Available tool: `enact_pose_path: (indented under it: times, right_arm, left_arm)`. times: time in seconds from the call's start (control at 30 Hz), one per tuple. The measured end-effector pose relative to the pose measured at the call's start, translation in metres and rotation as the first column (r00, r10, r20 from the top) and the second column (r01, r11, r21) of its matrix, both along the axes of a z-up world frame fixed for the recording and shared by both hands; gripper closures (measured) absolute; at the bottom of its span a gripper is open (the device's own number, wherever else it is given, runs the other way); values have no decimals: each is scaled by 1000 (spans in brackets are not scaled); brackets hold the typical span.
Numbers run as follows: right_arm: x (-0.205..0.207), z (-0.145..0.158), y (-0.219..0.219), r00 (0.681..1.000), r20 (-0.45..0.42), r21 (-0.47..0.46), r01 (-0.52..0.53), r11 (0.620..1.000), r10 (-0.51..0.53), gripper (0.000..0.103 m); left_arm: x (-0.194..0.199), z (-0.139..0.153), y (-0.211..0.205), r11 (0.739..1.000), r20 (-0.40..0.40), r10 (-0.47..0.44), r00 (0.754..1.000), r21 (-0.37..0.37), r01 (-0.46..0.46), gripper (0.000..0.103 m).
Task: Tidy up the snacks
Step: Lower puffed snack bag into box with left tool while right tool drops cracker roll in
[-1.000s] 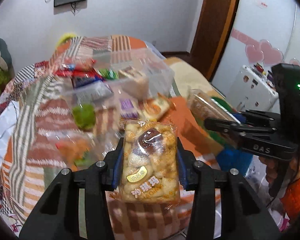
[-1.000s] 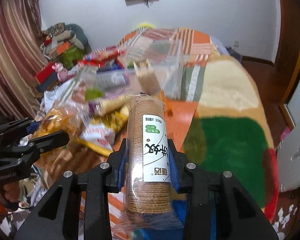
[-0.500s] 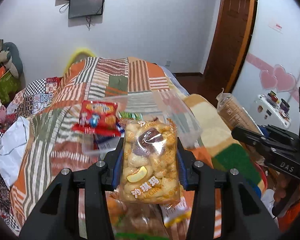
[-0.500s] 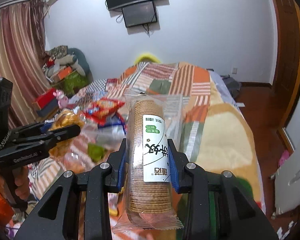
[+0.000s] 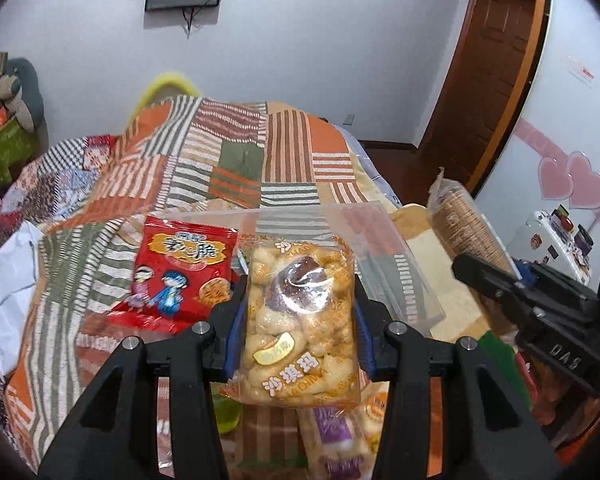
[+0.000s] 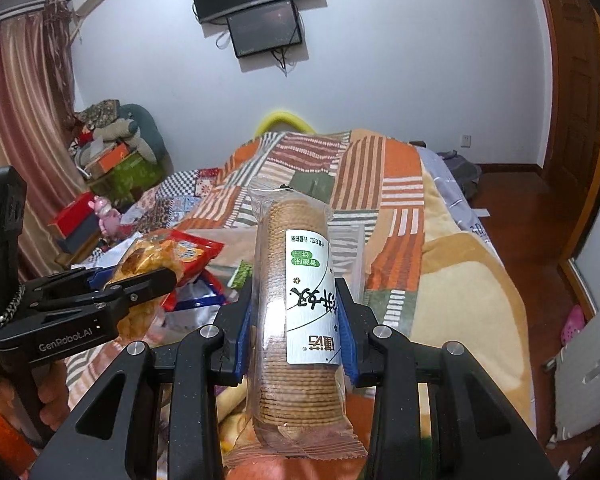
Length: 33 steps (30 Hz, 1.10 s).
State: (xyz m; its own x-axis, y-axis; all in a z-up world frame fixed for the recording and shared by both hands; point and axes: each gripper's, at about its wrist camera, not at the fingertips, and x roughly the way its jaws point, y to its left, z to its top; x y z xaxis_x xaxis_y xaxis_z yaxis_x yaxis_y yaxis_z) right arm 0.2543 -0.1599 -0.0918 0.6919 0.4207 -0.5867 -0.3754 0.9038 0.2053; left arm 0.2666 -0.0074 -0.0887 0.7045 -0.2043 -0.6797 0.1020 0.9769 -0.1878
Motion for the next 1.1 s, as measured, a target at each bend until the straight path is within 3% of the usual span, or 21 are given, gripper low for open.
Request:
enact_pose_path:
  times: [0.57,0.83,1.1]
  right_arm:
    - [49,-41,20,992,-122,-41,-18,999,13,70]
    - [50,-39,22,992,-126,-48,-23,999,17,68]
    - [34,-22,13,996,-90,-47,-30,998,26,68]
  left_arm:
    - [55,-52,-14,1000,-113,-4,994,15,5,58]
    - [56,-50,-9,1000,-96,14,995,15,-13,58]
    - [33,-30,-12,1000,-57,-10,998,18,11,58]
